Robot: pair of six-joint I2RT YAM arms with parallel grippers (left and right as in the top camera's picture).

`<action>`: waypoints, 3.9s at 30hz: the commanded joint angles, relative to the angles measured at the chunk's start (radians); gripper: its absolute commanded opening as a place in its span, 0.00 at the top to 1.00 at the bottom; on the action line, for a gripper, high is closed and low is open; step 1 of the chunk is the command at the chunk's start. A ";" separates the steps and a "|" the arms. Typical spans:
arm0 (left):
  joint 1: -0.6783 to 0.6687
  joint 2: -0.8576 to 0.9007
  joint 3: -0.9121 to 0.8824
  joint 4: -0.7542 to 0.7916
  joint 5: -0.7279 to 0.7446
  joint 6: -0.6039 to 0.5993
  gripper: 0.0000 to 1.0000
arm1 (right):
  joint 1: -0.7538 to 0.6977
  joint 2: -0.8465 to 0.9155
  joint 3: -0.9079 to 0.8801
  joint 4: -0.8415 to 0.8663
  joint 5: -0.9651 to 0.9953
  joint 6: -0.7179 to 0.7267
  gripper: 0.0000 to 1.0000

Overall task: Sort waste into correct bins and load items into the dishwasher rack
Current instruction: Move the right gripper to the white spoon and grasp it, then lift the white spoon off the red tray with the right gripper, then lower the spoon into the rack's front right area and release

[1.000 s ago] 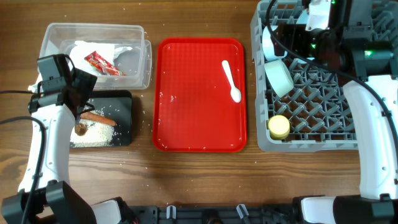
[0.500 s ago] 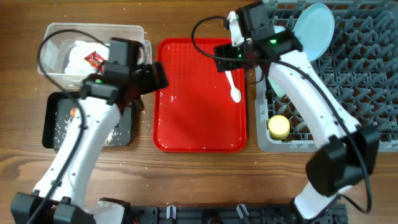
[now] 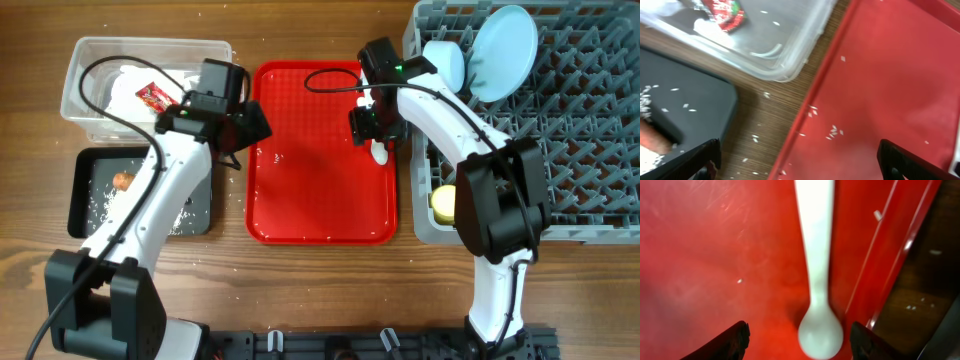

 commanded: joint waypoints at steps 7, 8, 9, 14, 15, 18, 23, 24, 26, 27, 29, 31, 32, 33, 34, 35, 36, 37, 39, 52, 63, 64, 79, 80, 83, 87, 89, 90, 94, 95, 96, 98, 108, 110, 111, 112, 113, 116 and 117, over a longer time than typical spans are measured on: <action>0.029 0.005 0.014 -0.011 -0.021 -0.010 0.00 | -0.020 0.103 0.002 0.027 -0.020 -0.074 0.37; 0.029 0.005 0.014 -0.011 -0.021 -0.010 0.00 | -0.020 0.110 0.002 0.023 -0.024 -0.074 0.41; 0.029 0.005 0.014 -0.011 -0.021 -0.010 0.00 | -0.020 0.114 0.002 0.013 -0.024 -0.074 0.45; 0.029 0.005 0.014 -0.010 -0.021 -0.010 0.00 | -0.020 0.118 0.002 -0.036 -0.024 -0.072 0.75; 0.029 0.005 0.014 -0.010 -0.021 -0.010 0.00 | -0.020 0.118 0.002 -0.038 -0.034 -0.072 0.76; 0.029 0.005 0.014 -0.010 -0.021 -0.010 0.00 | -0.020 0.117 0.002 -0.037 -0.065 -0.072 0.84; 0.029 0.005 0.014 -0.010 -0.021 -0.010 0.00 | -0.020 0.117 0.003 -0.045 -0.091 -0.071 0.96; 0.029 0.005 0.014 -0.010 -0.021 -0.010 0.00 | -0.020 0.117 0.003 -0.047 -0.091 -0.071 0.96; 0.029 0.005 0.014 -0.008 -0.021 -0.010 0.00 | -0.020 0.106 0.003 -0.053 -0.091 -0.071 0.96; 0.029 0.005 0.014 -0.005 -0.021 -0.010 0.00 | -0.020 0.097 0.003 -0.054 -0.092 -0.071 0.96; 0.029 0.005 0.014 0.005 -0.021 -0.010 0.00 | -0.020 0.088 0.003 -0.053 -0.092 -0.071 0.96; 0.029 0.005 0.014 0.016 -0.021 -0.010 0.00 | -0.020 0.089 0.003 -0.053 -0.091 -0.072 0.96; 0.029 0.005 0.014 0.016 -0.021 -0.010 0.00 | -0.020 0.089 0.003 -0.051 -0.091 -0.071 0.96; 0.029 0.005 0.014 0.016 -0.021 -0.010 0.00 | -0.020 0.089 0.003 -0.050 -0.091 -0.071 0.96; 0.029 0.005 0.014 0.016 -0.021 -0.010 0.00 | -0.020 0.088 0.005 -0.049 -0.092 -0.071 0.95; 0.029 0.005 0.014 0.016 -0.021 -0.010 0.00 | -0.020 0.084 0.011 -0.049 -0.092 -0.070 0.91; 0.029 0.005 0.014 0.017 -0.021 -0.010 0.00 | -0.021 0.077 0.024 -0.052 -0.092 -0.066 0.83; 0.029 0.005 0.014 0.017 -0.021 -0.010 0.00 | -0.021 0.062 0.039 -0.053 -0.092 -0.063 0.73; 0.029 0.005 0.014 0.016 -0.021 -0.010 0.00 | -0.021 0.034 0.061 -0.053 -0.090 -0.064 0.57; 0.029 0.005 0.014 0.017 -0.021 -0.010 0.00 | 0.082 0.004 0.043 0.000 0.039 0.213 0.56; 0.029 0.005 0.014 0.017 -0.021 -0.010 0.00 | 0.082 0.005 -0.227 0.258 0.041 0.266 0.70; 0.029 0.005 0.014 0.018 -0.021 -0.010 0.00 | 0.082 0.005 -0.261 0.279 0.029 0.266 0.79; 0.029 0.005 0.014 0.020 -0.021 -0.010 0.00 | 0.019 -0.285 -0.263 0.234 -0.060 0.161 0.96; 0.029 0.005 0.014 0.020 -0.021 -0.010 0.00 | 0.007 -0.345 -0.263 0.222 -0.060 0.160 0.96; 0.029 0.005 0.014 0.020 -0.021 -0.010 0.00 | -0.033 -0.486 -0.263 0.175 -0.037 0.135 0.96; 0.029 0.005 0.014 0.020 -0.021 -0.010 0.00 | -0.164 -0.654 -0.263 0.031 0.135 0.120 0.96; 0.029 0.005 0.014 0.020 -0.021 -0.010 0.00 | -0.257 -0.686 -0.263 -0.037 0.219 0.081 0.96; 0.029 0.005 0.014 0.020 -0.021 -0.010 0.00 | -0.321 -0.687 -0.264 -0.082 0.255 0.048 0.96; 0.029 0.005 0.014 0.020 -0.021 -0.010 0.00 | -0.427 -0.665 -0.290 -0.137 0.262 -0.124 0.94; 0.029 0.005 0.014 0.020 -0.021 -0.010 0.00 | -0.435 -0.654 -0.292 -0.141 0.262 -0.127 0.95; 0.029 0.005 0.014 0.020 -0.021 -0.010 0.00 | -0.441 -0.641 -0.292 -0.149 0.263 -0.127 0.95; 0.029 0.005 0.014 0.020 -0.021 -0.010 0.00 | -0.441 -0.599 -0.292 -0.174 0.277 -0.127 0.91; 0.029 0.005 0.014 0.020 -0.021 -0.010 0.00 | -0.440 -0.608 -0.248 -0.167 0.173 -0.072 0.10; 0.029 0.005 0.014 0.020 -0.021 -0.010 0.00 | -0.440 -0.657 -0.189 -0.169 0.116 -0.076 0.09; 0.029 0.005 0.014 0.020 -0.021 -0.010 0.00 | -0.440 -0.680 -0.169 -0.169 0.084 -0.090 0.09; 0.029 0.005 0.014 0.020 -0.021 -0.010 0.00 | -0.439 -0.739 -0.137 -0.167 -0.008 -0.139 0.05; 0.029 0.005 0.014 0.020 -0.021 -0.010 0.00 | -0.439 -0.780 -0.123 -0.166 -0.048 -0.159 0.02; 0.029 0.005 0.014 0.020 -0.021 -0.010 0.00 | -0.439 -0.975 -0.106 -0.164 -0.108 -0.131 0.00; 0.029 0.005 0.014 0.020 -0.021 -0.010 0.00 | -0.439 -1.047 -0.106 -0.164 -0.107 -0.093 0.00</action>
